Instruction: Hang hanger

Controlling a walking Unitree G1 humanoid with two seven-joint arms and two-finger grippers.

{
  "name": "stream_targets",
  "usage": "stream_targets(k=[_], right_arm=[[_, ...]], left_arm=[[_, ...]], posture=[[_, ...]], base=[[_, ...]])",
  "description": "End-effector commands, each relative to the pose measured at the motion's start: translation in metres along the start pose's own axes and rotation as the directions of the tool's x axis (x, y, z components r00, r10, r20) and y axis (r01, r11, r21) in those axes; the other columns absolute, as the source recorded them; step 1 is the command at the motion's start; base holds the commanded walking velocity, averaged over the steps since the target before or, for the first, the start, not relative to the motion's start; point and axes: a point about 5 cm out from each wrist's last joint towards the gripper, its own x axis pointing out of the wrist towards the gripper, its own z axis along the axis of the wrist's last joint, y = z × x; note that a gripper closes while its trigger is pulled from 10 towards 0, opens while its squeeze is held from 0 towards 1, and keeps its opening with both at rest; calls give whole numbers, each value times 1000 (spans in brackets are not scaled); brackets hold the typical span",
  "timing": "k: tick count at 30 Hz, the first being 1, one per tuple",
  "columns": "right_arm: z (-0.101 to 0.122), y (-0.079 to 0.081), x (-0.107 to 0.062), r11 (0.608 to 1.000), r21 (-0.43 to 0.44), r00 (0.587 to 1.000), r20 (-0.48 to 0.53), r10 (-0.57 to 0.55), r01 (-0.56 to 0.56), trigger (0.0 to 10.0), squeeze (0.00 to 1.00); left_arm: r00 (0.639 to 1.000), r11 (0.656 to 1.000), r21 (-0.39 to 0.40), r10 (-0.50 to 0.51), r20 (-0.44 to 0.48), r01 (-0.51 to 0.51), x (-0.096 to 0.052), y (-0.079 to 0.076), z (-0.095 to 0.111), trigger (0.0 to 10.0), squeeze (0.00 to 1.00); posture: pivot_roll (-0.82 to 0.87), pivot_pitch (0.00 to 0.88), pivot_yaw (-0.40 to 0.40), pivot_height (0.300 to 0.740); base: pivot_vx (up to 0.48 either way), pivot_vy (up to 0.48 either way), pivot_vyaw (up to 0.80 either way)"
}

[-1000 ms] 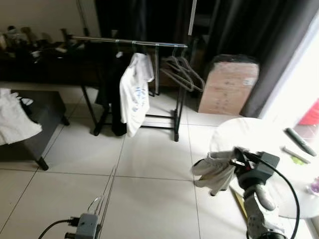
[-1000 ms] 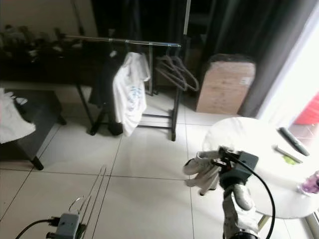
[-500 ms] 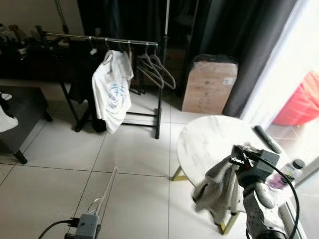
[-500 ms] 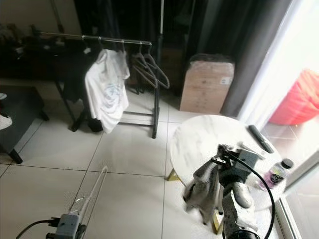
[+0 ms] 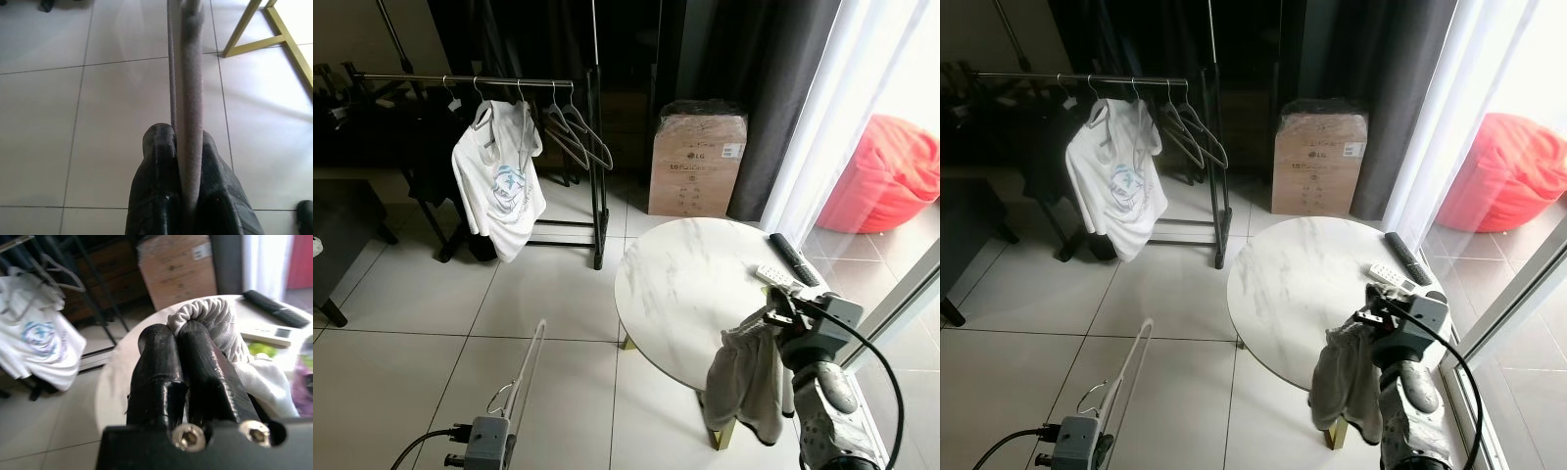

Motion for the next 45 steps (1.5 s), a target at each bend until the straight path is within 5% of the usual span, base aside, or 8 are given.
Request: stream_targets(k=[1,19,36,39,40,43,45], right_arm=[[9,8,3,998,-11,998,31,59,-58,10000,0],[11,26,4,984,-42,984,27,175,-174,10000,0],[29,19,8,994,-58,987,130,94,-87,10000,0],[25,19,8,994,-56,990,97,101,-95,10000,0],[11,19,7,990,-79,994,0,114,-113,10000,0],[-2,17,4,987,-109,990,-86,108,-117,10000,0],[-30,11,-4,980,-152,962,-260,86,-129,10000,0]], left_arm=[[1000,1000,-4,14,7,-14,-1,5,0,10000,0],[1000,1000,-15,11,9,-11,-2,3,0,10000,0],[1000,1000,-16,9,5,-8,-3,3,0,10000,0],[1000,1000,-15,9,5,-9,-3,3,0,10000,0],[1000,1000,-18,8,2,-7,-3,2,-1,10000,0],[1000,1000,-18,5,-1,-5,-3,2,-1,10000,0],[1000,1000,-21,-2,-10,1,-3,0,-2,10000,0]], posture=[[12,99,-25,740],[11,99,-25,740],[13,104,-24,740],[11,104,-24,740],[13,104,-25,740],[14,105,-25,740],[15,106,-25,740]], base=[[251,0,0],[311,0,0],[346,0,0],[341,0,0],[0,0,0],[0,0,0],[0,0,0]])
